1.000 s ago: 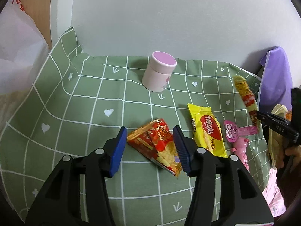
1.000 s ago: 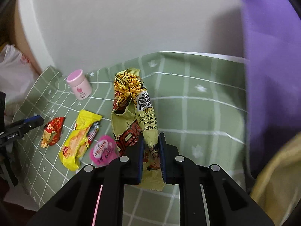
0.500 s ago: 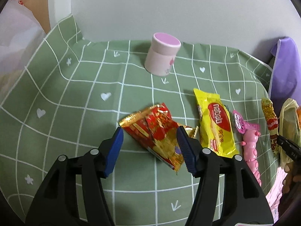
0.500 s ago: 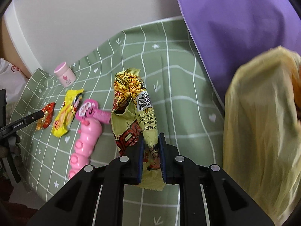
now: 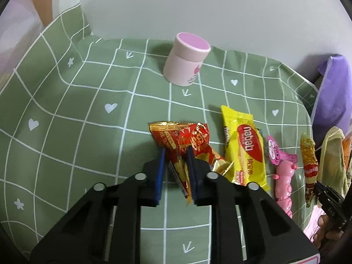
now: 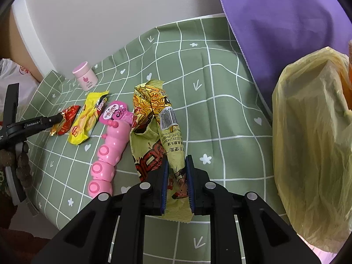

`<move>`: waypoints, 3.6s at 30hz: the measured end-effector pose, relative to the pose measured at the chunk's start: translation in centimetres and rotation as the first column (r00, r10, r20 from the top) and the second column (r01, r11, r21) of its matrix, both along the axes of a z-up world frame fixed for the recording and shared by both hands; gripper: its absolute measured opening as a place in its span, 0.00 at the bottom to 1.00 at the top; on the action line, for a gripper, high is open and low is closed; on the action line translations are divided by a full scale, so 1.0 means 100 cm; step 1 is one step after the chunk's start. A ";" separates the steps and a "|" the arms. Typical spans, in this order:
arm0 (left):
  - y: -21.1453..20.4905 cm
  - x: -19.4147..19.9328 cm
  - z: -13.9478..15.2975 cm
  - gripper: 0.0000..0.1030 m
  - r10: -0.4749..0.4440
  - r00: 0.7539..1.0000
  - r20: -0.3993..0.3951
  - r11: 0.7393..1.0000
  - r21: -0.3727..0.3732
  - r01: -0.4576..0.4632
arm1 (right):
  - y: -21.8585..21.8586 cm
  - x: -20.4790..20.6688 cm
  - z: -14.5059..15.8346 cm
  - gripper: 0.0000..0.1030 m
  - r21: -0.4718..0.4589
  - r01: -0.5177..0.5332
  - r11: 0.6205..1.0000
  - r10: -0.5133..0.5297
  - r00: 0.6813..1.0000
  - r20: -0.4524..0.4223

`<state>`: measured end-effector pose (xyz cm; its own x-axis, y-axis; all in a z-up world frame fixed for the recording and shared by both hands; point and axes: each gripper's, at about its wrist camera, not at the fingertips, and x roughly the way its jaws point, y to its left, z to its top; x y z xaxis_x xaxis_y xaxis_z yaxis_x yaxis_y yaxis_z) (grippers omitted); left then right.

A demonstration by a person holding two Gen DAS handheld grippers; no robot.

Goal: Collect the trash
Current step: 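Grasp the red wrapper with the left tool while the right tool holds the gold wrapper, then carry the red wrapper and gold wrapper over the yellow bag with both tools, then open both tools to drop the wrappers into the yellow bag, then move both open tools back toward the yellow wafer pack and pink lollipop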

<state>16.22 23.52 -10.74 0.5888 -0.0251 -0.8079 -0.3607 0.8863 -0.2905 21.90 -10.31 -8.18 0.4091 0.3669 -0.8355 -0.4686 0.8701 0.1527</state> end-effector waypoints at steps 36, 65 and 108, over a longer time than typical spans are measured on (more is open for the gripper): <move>-0.195 0.063 0.167 0.12 -0.586 0.710 0.390 0.807 0.197 0.557 | -0.115 -0.034 0.135 0.16 0.061 0.288 0.956 -0.290 0.891 0.350; -0.420 0.141 0.105 0.06 -0.896 0.407 0.176 0.437 0.194 0.878 | -0.228 0.012 0.095 0.16 -0.048 0.517 0.855 -0.491 0.835 0.247; -0.262 0.097 0.123 0.39 -0.691 0.650 0.316 0.713 0.155 0.683 | -0.179 -0.033 0.118 0.41 0.005 0.473 0.881 -0.442 0.820 0.365</move>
<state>25.90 -2.64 1.61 0.6340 -0.5179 -0.5743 0.4679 0.8482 -0.2483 18.62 -28.25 3.64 0.7793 0.0023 -0.6267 -0.0222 0.9995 -0.0240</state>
